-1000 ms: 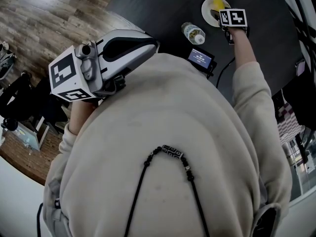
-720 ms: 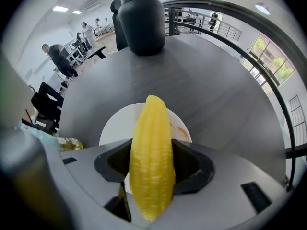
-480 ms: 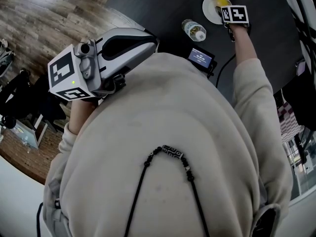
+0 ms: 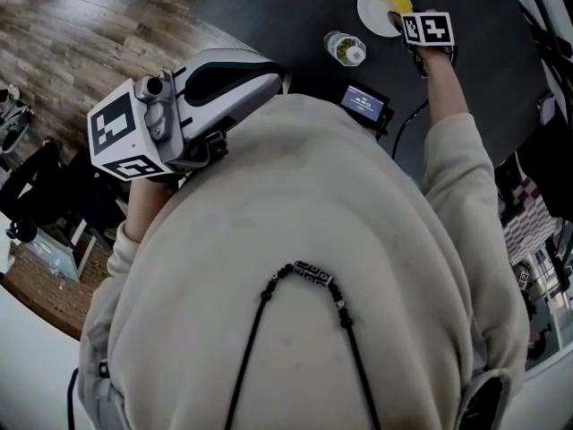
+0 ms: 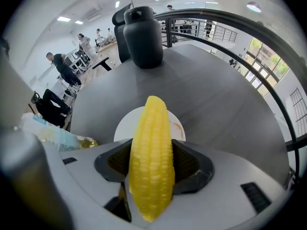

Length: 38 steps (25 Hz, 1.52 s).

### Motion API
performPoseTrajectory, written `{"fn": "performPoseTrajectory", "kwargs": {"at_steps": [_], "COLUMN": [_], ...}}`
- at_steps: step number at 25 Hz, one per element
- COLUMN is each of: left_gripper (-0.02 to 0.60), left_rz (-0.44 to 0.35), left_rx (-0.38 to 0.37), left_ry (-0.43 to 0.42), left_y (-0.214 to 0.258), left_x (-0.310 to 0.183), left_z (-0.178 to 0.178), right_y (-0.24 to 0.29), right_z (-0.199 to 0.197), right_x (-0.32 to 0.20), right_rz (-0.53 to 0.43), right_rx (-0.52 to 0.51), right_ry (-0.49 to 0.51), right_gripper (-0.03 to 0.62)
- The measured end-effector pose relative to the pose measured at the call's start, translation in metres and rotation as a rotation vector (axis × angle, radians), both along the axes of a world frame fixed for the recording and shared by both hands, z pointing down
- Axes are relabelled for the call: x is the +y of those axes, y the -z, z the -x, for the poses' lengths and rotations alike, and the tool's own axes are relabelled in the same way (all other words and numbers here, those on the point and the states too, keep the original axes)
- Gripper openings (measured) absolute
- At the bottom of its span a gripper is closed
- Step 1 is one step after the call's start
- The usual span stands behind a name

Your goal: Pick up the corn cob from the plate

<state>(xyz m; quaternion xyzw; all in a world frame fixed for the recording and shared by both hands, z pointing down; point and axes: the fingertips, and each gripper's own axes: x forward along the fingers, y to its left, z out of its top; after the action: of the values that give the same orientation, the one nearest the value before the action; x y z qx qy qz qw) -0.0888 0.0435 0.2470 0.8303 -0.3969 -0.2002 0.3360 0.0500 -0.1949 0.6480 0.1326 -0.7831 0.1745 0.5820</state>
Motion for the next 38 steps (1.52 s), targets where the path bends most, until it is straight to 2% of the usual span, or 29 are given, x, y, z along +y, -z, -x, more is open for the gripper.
{"fn": "performPoseTrajectory", "kwargs": {"at_steps": [6,19,25,31,38], "left_gripper": [0.002,0.002,0.002,0.002,0.002], "left_rz": [-0.031,-0.076,-0.076,-0.075,-0.01], "left_rx": [-0.014,-0.075,-0.098,-0.145,-0.238], "left_ry": [-0.081,-0.319,-0.375,-0.432,-0.461], "left_y": [0.012,0.023,0.021,0.02,0.004], "left_x": [0.0,-0.014,-0.028,-0.04,-0.059], "left_z": [-0.011,-0.049,-0.056,-0.067,-0.063], "right_y": [0.027,0.068,0.078,0.114,0.2], "right_z": [-0.035,-0.142,-0.174,-0.18,-0.139], "right_x": [0.009,0.072,0.099,0.115,0.107], "right_rz": [-0.008,-0.032,-0.028,-0.065,-0.122], "right_rx": [-0.035,-0.117,-0.183,-0.277,-0.503], "right_ry": [-0.08,-0.355,-0.485,-0.536,-0.561], "right_gripper": [0.238,0.238,0.238,0.238,0.238]}}
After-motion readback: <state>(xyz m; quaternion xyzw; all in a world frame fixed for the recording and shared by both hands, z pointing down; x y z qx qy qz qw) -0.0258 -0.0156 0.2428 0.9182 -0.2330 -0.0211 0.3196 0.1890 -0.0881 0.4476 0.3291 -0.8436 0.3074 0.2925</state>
